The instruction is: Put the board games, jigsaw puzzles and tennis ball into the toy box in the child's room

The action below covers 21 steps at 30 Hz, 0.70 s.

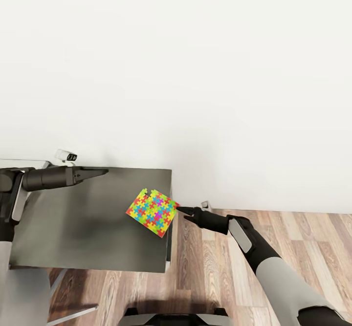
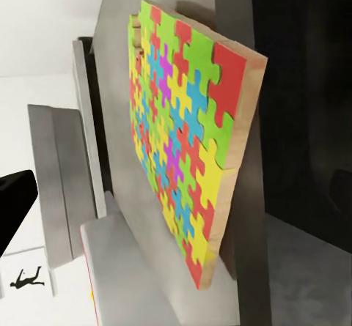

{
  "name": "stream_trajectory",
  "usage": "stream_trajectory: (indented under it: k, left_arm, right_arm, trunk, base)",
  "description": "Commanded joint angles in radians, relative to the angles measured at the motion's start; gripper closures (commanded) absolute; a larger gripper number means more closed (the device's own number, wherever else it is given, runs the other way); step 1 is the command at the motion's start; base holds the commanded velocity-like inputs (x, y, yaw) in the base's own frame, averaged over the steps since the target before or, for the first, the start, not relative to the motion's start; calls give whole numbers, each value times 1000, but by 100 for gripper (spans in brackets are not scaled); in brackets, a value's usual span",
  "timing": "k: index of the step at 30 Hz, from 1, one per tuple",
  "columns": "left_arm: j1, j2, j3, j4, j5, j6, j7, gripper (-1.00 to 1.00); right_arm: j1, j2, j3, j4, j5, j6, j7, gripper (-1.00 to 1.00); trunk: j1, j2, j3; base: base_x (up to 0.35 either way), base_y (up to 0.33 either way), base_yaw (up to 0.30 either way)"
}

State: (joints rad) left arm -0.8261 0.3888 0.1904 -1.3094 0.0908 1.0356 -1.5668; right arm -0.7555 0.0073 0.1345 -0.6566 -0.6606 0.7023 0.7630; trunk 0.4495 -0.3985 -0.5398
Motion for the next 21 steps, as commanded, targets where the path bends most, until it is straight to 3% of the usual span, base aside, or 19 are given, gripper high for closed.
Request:
stream_trajectory:
  k: [1, 21]
  left_arm:
    - [0, 1, 0, 0, 0, 11, -4, -100]
    - [1, 1, 0, 0, 0, 11, -4, -100]
  right_arm:
    - [-1, 0, 0, 0, -5, 6, -1, -100]
    - [-1, -6, 0, 0, -7, 5, -1, -100]
  trunk:
    - [1, -2, -1]
    - [1, -2, -1]
  base:
    - [30, 125, 0]
    - [59, 11, 0]
